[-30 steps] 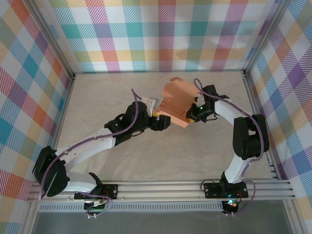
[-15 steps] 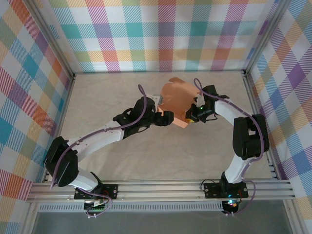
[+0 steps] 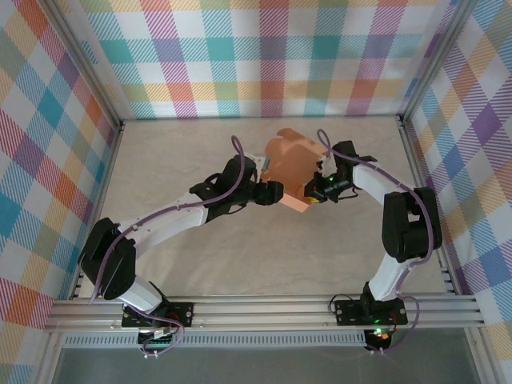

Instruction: Fold the paper box

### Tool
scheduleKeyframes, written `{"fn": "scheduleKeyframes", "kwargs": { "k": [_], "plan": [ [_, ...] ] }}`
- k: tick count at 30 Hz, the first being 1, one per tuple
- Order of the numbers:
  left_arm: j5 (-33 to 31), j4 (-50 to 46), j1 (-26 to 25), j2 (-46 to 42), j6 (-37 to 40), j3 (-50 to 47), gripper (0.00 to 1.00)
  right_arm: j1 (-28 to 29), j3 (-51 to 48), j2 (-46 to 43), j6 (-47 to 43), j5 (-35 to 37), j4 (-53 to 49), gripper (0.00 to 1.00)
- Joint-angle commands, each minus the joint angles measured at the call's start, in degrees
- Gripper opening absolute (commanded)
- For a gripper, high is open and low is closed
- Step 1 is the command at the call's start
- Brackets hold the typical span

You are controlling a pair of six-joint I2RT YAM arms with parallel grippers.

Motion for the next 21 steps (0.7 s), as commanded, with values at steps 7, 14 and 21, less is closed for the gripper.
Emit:
{"fn": "scheduleKeyframes", "kwargs": {
  "k": [7,14,21],
  "plan": [
    [7.25,-9.59,1.48,-2.21,18.06,2.27,0.53,-0.21,1.47,0.35,-2.5,-3.56,-1.63,0.0],
    [11.53,-12.82,1.5,-2.15,29.87,2.94,0.47,-0.21,1.65,0.52,-2.62,-4.22,-1.83,0.0],
    [12.89,-13.26,1.52,-1.63,34.45,2.73,0.32,-0.2,2.17,0.97,-3.18,-4.66,-2.44,0.0]
  ]
}}
